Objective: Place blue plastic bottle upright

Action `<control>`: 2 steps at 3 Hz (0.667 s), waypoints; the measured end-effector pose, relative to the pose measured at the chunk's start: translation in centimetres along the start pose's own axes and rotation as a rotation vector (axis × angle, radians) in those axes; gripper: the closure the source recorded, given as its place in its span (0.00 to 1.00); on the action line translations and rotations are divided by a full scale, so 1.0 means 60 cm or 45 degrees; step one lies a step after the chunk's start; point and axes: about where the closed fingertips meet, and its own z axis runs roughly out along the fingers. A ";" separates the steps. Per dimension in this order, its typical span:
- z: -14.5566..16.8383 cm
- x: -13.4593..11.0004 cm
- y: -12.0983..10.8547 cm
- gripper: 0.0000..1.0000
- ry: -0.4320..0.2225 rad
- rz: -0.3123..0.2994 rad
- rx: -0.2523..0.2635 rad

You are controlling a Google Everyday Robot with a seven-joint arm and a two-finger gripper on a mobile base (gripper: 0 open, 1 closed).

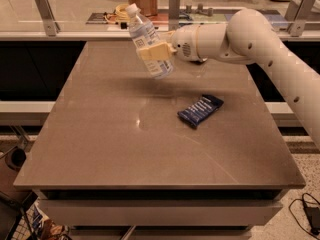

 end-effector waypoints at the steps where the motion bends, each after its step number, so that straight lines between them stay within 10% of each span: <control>1: -0.004 0.012 0.001 1.00 -0.048 0.005 -0.022; 2: -0.011 0.020 0.000 1.00 -0.101 0.003 -0.039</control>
Offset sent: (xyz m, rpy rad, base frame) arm -0.0060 -0.0218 -0.0144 0.1288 -0.0472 0.0309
